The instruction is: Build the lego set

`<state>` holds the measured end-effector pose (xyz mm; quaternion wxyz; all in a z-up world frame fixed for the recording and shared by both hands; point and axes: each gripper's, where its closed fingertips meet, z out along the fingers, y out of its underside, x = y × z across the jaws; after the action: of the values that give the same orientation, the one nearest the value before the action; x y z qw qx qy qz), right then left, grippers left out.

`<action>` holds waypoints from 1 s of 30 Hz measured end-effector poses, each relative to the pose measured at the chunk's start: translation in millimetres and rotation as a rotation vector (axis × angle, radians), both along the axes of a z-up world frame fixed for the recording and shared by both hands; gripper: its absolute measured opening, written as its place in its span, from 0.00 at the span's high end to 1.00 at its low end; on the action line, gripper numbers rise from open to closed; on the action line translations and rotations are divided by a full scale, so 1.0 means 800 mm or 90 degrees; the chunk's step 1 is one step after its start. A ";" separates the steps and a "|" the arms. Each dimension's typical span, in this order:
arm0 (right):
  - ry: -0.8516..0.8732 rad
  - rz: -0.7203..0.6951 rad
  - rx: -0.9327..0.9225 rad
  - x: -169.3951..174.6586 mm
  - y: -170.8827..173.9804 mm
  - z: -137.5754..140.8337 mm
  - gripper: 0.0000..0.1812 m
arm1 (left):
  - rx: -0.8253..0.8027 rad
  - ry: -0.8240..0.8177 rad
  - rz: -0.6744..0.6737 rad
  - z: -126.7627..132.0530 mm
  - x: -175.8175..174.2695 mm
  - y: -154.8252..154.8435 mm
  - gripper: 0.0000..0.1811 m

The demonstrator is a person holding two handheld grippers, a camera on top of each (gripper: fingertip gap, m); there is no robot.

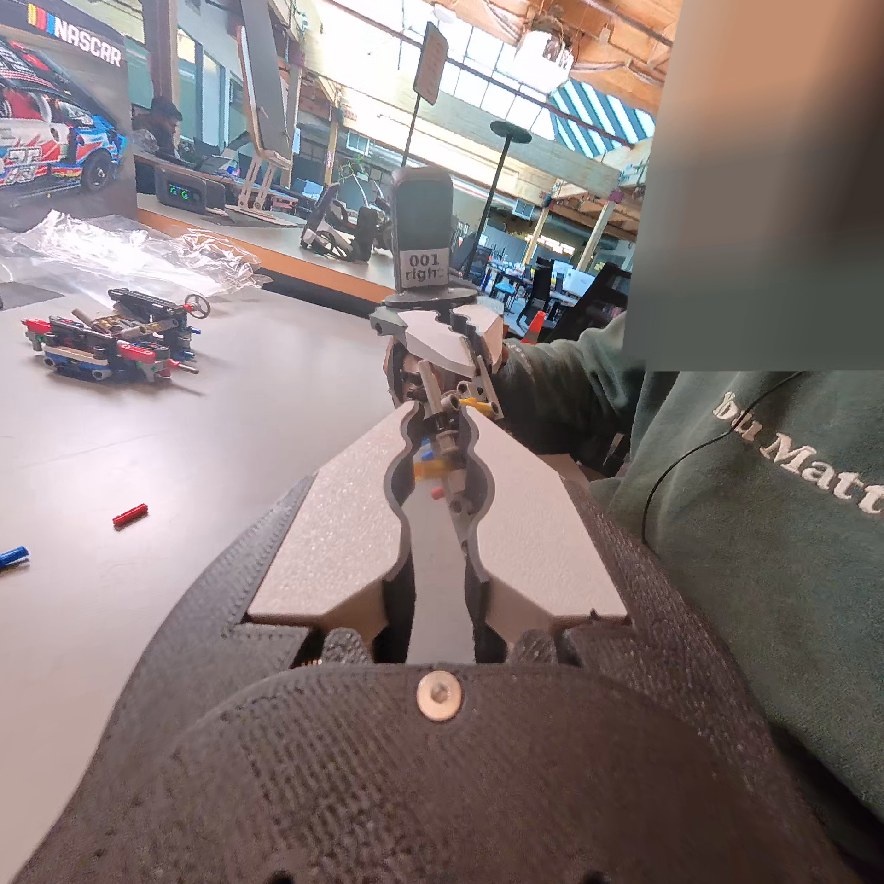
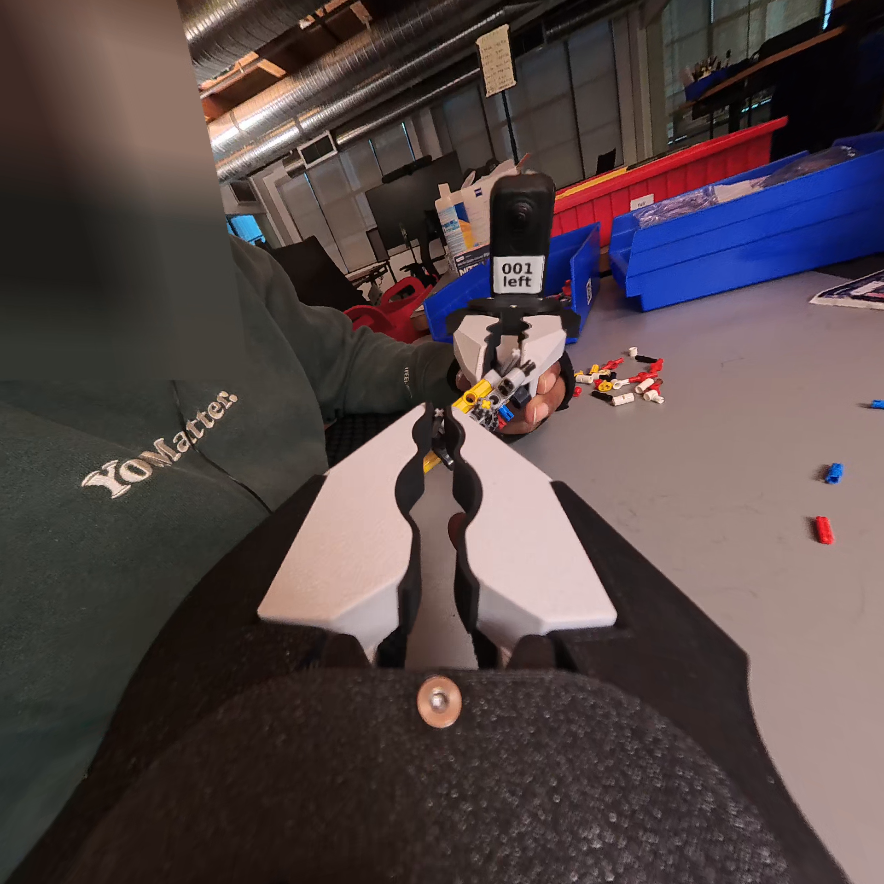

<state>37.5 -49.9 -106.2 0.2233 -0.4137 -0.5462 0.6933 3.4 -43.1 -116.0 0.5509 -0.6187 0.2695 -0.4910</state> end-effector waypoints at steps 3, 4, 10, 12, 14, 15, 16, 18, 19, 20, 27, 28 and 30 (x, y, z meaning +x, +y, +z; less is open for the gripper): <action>0.018 -0.010 0.001 -0.001 -0.001 0.007 0.98 | -0.015 -0.048 0.000 0.011 -0.002 0.001 0.94; 0.025 -0.013 -0.004 -0.001 0.000 0.010 0.98 | -0.020 -0.061 -0.001 0.013 -0.003 0.002 0.94; 0.031 -0.050 0.009 -0.006 0.007 0.013 0.98 | -0.041 -0.079 0.009 0.014 -0.007 0.006 0.94; 0.029 -0.079 0.020 -0.008 0.017 0.014 0.94 | -0.053 -0.086 0.019 0.014 -0.010 0.010 0.94; 0.026 -0.108 0.032 -0.009 0.027 0.015 0.90 | -0.068 -0.097 0.036 0.015 -0.016 0.016 0.95; 0.025 -0.121 0.042 -0.009 0.032 0.015 0.89 | -0.078 -0.094 0.045 0.012 -0.018 0.019 0.96; 0.025 -0.135 0.052 -0.009 0.036 0.015 0.88 | -0.088 -0.085 0.054 0.008 -0.019 0.021 0.96; 0.023 -0.162 0.072 -0.009 0.044 0.016 0.84 | -0.107 -0.069 0.066 0.000 -0.019 0.024 0.96; 0.014 -0.178 0.097 -0.010 0.049 0.012 0.82 | -0.126 -0.053 0.077 -0.007 -0.019 0.027 0.96; -0.002 -0.200 0.141 -0.011 0.054 0.005 0.81 | -0.146 -0.029 0.091 -0.017 -0.019 0.031 0.96; -0.183 -0.258 0.383 -0.019 0.068 -0.078 0.71 | -0.322 0.108 0.202 -0.091 -0.029 0.045 0.96; -0.207 -0.252 0.378 -0.020 0.067 -0.087 0.69 | -0.333 0.115 0.211 -0.095 -0.030 0.045 0.96; -0.247 -0.252 0.359 -0.023 0.067 -0.100 0.67 | -0.347 0.127 0.219 -0.101 -0.029 0.044 0.96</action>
<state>18.7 3.4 -186.2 0.3500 -0.5568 -0.6571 0.3683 -20.2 -7.7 -197.1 0.4110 -0.8248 0.0724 -0.3816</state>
